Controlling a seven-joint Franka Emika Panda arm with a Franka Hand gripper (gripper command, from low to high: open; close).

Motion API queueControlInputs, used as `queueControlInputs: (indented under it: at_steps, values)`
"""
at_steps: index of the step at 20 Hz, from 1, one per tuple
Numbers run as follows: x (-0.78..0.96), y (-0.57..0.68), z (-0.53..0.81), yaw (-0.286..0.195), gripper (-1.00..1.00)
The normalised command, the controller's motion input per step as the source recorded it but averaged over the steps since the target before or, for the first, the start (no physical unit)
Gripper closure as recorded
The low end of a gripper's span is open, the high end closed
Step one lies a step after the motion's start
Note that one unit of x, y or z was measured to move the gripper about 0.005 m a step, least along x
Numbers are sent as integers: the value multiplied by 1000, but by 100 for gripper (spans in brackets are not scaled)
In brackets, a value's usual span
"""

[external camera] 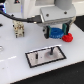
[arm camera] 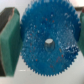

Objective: Insert the blue gear onto the right peg, followed by the red gear

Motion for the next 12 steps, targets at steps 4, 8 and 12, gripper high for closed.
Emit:
queueControlInputs:
  at_steps: [4,8,12]
  values:
    - [757,-166,101,0,100]
    - [647,-113,-5,0,100]
    - [454,-17,-121,0,100]
